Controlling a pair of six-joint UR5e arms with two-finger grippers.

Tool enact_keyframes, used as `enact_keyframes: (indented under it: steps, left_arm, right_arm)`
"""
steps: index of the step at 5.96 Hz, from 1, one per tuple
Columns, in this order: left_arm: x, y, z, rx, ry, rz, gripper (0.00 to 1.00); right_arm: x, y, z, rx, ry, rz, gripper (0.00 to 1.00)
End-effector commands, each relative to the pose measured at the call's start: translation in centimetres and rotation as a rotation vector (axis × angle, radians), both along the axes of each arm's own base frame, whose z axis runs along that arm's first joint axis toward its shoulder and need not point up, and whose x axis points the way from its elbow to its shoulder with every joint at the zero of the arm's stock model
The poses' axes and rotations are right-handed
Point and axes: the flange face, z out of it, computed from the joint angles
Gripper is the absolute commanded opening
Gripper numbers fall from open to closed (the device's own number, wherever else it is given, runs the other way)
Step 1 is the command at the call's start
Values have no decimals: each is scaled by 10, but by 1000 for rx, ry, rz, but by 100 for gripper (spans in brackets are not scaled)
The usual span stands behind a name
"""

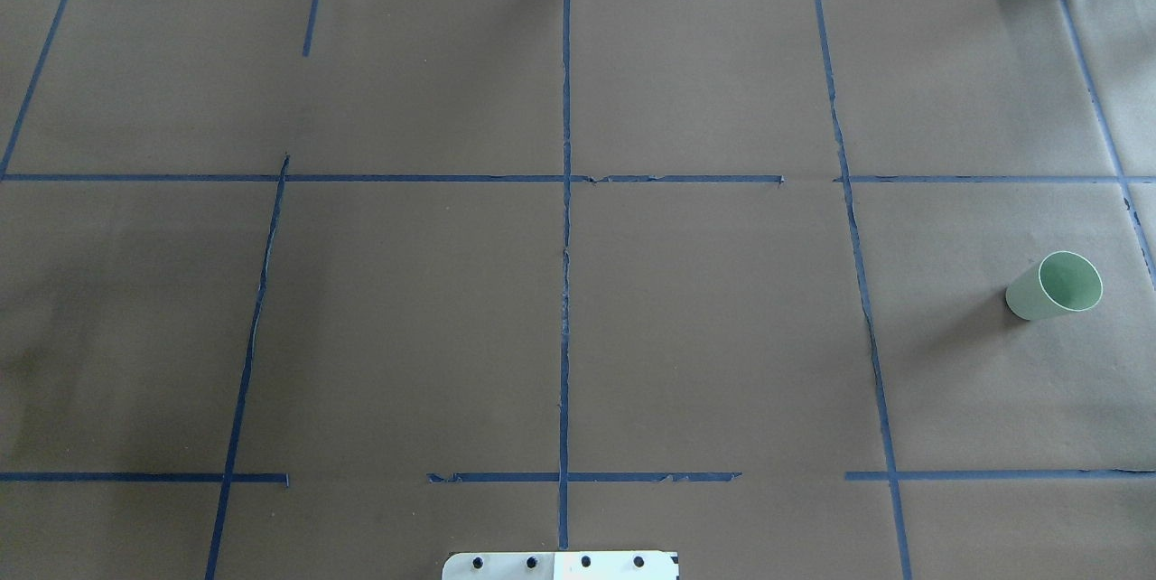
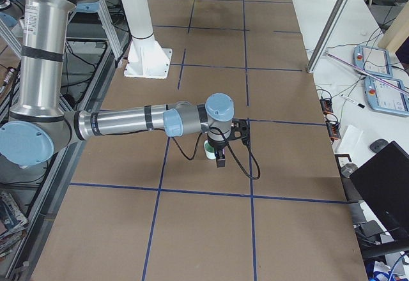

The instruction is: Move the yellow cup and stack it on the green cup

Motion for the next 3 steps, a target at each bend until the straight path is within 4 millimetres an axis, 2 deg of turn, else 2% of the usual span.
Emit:
enact_keyframes:
  steps: [1,2,3]
  left_arm:
    - [22,30,13,-87,-171,-180,100]
    - [33,46,22,-123,-265,-256,100]
    - [38,55,24,-148,-336,-307,100]
  right_arm:
    - [-2,4,2,15,-5,-7,100]
    - [-6,4,2,13,-5,-15,100]
    - [-6,5,3,12,-5,-16,100]
